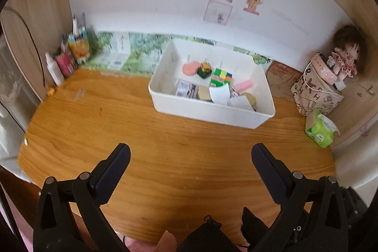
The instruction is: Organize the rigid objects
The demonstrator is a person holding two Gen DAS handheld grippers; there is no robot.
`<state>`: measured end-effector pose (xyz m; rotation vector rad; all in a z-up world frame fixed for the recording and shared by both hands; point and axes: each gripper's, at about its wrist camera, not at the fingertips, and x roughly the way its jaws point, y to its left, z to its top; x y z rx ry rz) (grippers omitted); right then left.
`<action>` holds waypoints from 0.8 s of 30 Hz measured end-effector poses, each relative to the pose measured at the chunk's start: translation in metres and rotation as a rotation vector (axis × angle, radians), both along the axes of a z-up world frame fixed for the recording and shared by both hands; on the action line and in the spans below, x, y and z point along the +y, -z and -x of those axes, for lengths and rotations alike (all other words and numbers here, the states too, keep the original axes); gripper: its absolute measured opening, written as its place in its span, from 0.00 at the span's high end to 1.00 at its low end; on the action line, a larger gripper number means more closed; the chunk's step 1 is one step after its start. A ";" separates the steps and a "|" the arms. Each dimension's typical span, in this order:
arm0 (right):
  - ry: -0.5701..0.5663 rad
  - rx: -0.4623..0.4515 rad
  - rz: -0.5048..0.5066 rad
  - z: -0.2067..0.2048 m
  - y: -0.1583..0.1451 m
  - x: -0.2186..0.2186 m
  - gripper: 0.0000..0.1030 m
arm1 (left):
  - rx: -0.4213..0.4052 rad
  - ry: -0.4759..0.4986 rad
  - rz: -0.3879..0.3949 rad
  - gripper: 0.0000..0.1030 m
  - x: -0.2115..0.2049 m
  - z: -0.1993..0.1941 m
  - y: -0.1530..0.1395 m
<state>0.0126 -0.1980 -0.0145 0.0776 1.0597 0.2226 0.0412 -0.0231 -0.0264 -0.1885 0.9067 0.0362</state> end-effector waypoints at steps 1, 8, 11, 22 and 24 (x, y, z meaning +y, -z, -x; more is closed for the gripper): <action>0.001 -0.008 0.004 -0.002 -0.001 0.000 0.00 | -0.010 0.003 -0.009 0.01 -0.002 -0.001 -0.002; 0.015 -0.012 0.016 -0.034 0.000 0.002 0.00 | -0.032 -0.004 -0.065 0.01 -0.001 -0.019 -0.004; 0.003 0.001 0.029 -0.048 0.005 0.007 0.00 | -0.033 -0.020 -0.065 0.01 0.001 -0.025 -0.003; -0.041 0.070 0.088 -0.060 0.020 0.016 0.00 | -0.029 0.052 -0.040 0.01 -0.014 -0.027 0.005; -0.039 0.080 0.092 -0.060 0.022 0.016 0.00 | -0.028 0.049 -0.035 0.01 -0.013 -0.027 0.006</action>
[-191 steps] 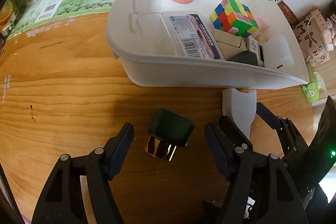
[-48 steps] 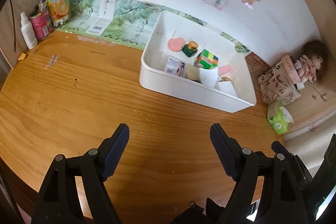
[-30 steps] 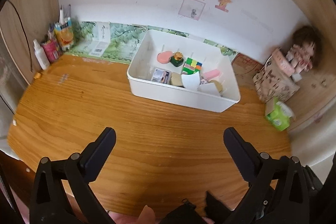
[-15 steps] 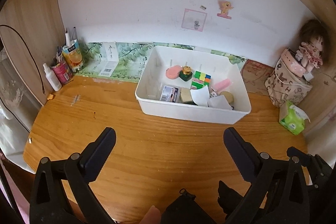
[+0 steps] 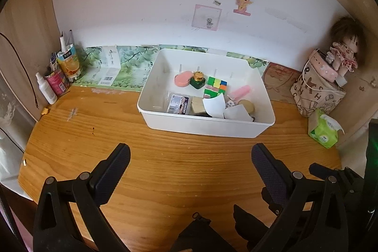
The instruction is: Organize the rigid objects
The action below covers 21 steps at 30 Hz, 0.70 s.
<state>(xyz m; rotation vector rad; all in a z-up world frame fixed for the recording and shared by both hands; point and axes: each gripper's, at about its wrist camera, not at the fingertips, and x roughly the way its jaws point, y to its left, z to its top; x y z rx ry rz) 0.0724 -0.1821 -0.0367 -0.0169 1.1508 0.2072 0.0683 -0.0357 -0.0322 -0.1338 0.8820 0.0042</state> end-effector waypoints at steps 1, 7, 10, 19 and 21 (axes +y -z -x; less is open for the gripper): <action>-0.001 0.003 -0.001 0.000 0.001 0.000 0.00 | 0.000 0.000 0.001 0.01 0.001 0.000 0.000; -0.012 0.014 -0.005 0.001 0.002 0.005 0.00 | -0.005 0.010 -0.011 0.01 0.000 -0.001 0.000; -0.012 0.015 -0.005 0.001 0.002 0.006 0.00 | 0.007 0.013 -0.044 0.01 -0.004 -0.003 0.001; -0.002 0.031 0.003 0.001 0.005 0.006 0.00 | 0.011 0.016 -0.051 0.01 -0.005 -0.003 0.001; -0.002 0.036 0.003 0.000 0.006 0.006 0.00 | 0.014 0.015 -0.050 0.01 -0.005 -0.003 0.002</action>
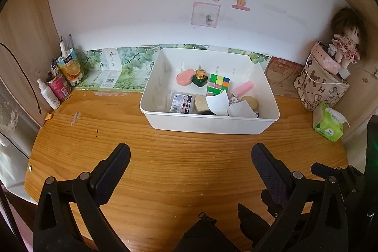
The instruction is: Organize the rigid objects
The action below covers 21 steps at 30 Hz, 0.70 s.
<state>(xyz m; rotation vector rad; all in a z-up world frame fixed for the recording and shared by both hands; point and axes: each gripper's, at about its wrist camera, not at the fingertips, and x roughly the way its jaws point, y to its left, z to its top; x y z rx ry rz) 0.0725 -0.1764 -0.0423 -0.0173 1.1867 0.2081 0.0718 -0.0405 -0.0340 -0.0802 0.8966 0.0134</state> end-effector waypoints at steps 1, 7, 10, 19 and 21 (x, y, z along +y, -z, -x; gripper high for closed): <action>0.000 0.002 0.000 0.000 0.000 0.000 0.00 | 0.001 -0.001 0.000 0.01 0.000 0.000 0.000; -0.005 0.008 0.001 -0.002 0.002 0.000 0.00 | 0.002 -0.003 -0.001 0.01 0.000 -0.001 0.001; -0.005 0.011 0.001 -0.003 0.003 -0.001 0.00 | 0.003 -0.003 -0.001 0.01 0.000 -0.001 0.001; -0.005 0.011 0.001 -0.003 0.003 -0.001 0.00 | 0.004 0.003 -0.006 0.01 -0.001 -0.001 0.002; -0.005 0.012 0.001 -0.003 0.003 -0.001 0.00 | 0.004 0.006 -0.005 0.01 -0.001 -0.001 0.002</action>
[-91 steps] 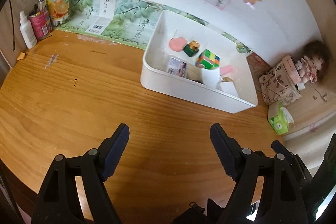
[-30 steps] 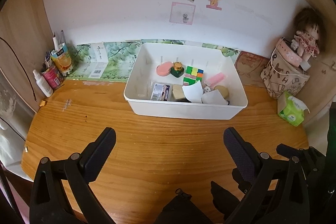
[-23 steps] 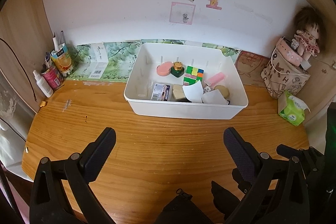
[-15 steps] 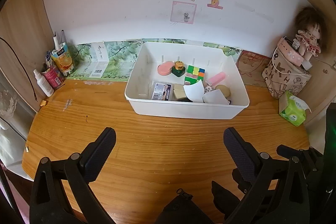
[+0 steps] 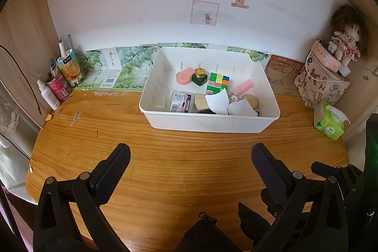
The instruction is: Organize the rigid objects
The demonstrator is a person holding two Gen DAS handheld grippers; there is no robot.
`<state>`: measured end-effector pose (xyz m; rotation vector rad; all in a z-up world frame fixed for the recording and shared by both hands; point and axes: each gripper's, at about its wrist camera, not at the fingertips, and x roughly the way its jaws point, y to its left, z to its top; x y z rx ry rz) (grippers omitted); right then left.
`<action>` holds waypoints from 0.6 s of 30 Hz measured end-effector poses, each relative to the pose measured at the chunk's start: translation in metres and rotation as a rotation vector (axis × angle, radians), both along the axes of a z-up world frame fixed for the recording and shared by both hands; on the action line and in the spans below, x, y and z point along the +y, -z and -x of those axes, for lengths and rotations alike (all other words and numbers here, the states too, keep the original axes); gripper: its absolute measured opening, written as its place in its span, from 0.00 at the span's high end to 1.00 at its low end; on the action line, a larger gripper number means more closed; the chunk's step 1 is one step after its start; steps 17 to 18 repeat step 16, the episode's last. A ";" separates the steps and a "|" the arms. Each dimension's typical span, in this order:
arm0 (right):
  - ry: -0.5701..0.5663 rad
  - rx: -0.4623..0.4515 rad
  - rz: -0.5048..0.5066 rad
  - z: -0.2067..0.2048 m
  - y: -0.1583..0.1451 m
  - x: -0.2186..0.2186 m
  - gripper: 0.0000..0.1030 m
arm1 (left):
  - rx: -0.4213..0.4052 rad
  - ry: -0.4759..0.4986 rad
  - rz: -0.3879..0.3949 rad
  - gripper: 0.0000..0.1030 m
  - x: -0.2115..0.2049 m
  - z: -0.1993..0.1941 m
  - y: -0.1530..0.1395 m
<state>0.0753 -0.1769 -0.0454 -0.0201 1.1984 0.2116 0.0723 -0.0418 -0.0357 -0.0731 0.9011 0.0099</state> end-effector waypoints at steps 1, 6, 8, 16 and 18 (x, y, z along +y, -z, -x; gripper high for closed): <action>0.000 0.000 0.000 0.000 0.000 0.000 0.00 | 0.000 0.001 0.000 0.01 0.000 0.000 0.000; -0.001 0.001 0.000 0.000 0.000 0.000 0.00 | -0.001 0.000 0.000 0.01 0.000 0.001 0.000; 0.000 0.000 0.000 0.000 0.000 0.000 0.00 | 0.000 0.000 0.000 0.01 0.000 0.001 0.000; 0.000 0.001 0.000 0.000 0.000 0.000 0.00 | -0.001 0.001 0.000 0.01 0.000 0.001 0.000; 0.000 0.001 0.000 0.000 0.000 0.000 0.00 | -0.001 0.001 0.000 0.01 0.000 0.001 0.000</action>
